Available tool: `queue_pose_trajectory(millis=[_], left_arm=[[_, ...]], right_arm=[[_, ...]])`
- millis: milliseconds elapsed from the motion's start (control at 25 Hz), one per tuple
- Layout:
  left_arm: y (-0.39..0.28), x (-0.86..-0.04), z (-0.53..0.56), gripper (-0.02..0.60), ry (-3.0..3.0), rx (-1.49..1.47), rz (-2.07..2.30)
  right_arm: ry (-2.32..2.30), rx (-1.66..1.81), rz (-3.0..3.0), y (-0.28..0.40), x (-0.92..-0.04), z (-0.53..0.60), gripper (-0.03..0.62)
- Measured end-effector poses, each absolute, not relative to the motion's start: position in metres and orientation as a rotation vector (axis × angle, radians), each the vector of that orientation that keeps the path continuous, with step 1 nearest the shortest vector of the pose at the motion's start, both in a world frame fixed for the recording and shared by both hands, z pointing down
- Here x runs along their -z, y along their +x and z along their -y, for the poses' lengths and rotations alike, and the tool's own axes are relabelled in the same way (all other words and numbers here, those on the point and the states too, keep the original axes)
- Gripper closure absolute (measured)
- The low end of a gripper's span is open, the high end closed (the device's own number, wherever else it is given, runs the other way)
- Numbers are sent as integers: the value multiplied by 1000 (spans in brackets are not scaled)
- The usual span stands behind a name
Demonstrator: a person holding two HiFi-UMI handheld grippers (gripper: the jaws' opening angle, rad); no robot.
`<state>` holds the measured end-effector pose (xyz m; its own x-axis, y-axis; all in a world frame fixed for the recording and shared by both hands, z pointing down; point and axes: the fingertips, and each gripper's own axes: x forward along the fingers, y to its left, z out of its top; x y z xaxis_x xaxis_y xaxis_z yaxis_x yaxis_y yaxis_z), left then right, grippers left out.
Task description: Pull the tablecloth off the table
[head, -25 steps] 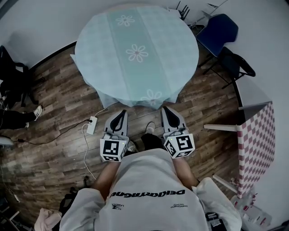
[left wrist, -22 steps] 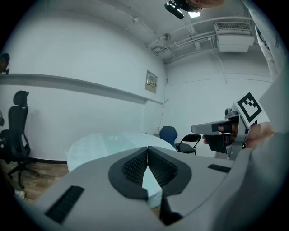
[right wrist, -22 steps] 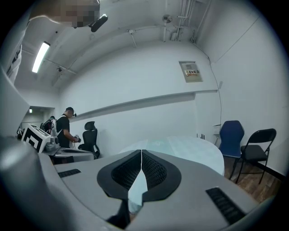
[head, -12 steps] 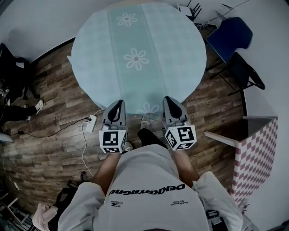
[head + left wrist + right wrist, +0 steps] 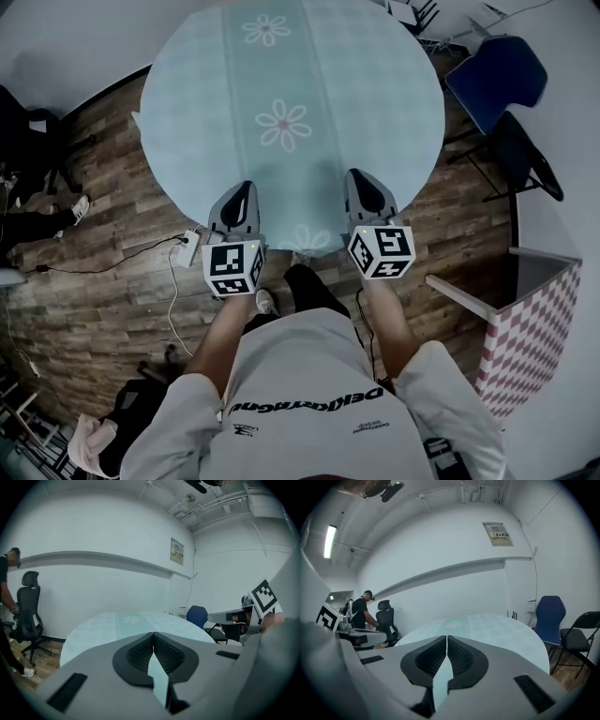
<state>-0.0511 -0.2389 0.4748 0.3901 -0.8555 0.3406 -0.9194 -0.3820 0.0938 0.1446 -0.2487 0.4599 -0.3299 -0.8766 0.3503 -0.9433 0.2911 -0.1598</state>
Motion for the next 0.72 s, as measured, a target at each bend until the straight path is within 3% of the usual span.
queue_pose_trajectory(millis=[720], left_arm=[[-65,-520,343,553,2206,-312,1680]], right_arm=[[1652,-543,2278,166,-527,356,496]])
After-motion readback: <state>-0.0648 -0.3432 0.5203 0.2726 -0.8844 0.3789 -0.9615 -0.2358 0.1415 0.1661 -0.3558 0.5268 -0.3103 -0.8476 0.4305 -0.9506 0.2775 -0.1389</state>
